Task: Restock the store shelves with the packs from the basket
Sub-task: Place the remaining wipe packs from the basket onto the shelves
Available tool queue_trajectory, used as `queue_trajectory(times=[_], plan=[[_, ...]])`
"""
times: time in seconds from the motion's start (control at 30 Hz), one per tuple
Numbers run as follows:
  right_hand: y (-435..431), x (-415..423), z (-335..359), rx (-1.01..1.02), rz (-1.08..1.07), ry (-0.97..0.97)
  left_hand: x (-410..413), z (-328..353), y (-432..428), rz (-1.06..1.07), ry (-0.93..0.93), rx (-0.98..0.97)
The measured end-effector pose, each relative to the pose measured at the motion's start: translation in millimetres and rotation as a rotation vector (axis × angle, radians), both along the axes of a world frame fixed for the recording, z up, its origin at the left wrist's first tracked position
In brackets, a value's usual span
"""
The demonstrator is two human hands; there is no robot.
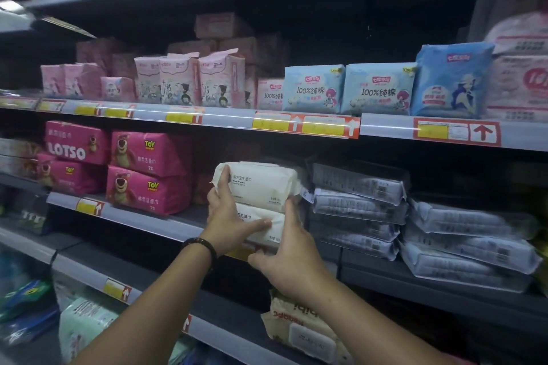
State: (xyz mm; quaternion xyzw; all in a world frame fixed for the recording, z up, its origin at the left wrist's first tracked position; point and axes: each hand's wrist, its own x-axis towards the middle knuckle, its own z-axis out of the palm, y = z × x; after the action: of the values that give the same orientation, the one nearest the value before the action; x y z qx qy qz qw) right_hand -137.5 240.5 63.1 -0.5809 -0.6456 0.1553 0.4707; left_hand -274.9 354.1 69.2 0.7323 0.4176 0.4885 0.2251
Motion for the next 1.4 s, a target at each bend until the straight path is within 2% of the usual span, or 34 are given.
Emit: queue_trajectory(times=[0.17,0.43,0.53,0.63,0.67,0.73,0.8,0.87,0.9,1.07,1.27,1.4], plan=[[1.0,7.2,-2.7,0.004,-0.022,0.028,13.6,13.2,-2.1,0.116,0.212,0.021],[-7.0,0.0,-3.4,-0.014,0.016,-0.034,10.9,-1.5,10.1,0.172,0.304,-0.030],[-13.0,2.0,4.4,-0.067,0.025,-0.085,12.6,-2.0,6.5,0.254,0.424,-0.035],[-31.6,16.2,9.4,-0.112,0.013,-0.139,17.5,1.2,-15.0,0.424,0.559,-0.076],[-41.0,23.7,9.8,-0.113,-0.005,-0.145,22.4,0.1,-27.4,0.481,0.555,-0.014],[-60.4,44.0,7.0,-0.104,-0.116,-0.126,38.0,-7.7,-56.9,0.504,0.487,0.252],[-76.6,66.2,0.6,-0.092,-0.255,-0.055,62.3,-20.8,-87.0,0.399,0.470,0.563],[-87.6,87.2,-4.8,-0.102,-0.346,0.019,91.4,-32.5,-110.1,0.245,0.550,0.724],[-91.2,96.1,-6.8,-0.114,-0.374,0.061,105.2,-36.3,-116.4,0.196,0.592,0.724],[-94.2,125.2,-11.0,-0.180,-0.411,0.202,148.8,-40.2,-114.6,0.150,0.724,0.468],[-85.8,121.4,-4.3,-0.293,-0.315,0.467,162.1,-34.7,-97.0,0.138,0.889,0.363],[-80.3,114.6,-4.0,-0.292,-0.321,0.516,160.9,-30.9,-83.6,0.095,0.912,0.335]])
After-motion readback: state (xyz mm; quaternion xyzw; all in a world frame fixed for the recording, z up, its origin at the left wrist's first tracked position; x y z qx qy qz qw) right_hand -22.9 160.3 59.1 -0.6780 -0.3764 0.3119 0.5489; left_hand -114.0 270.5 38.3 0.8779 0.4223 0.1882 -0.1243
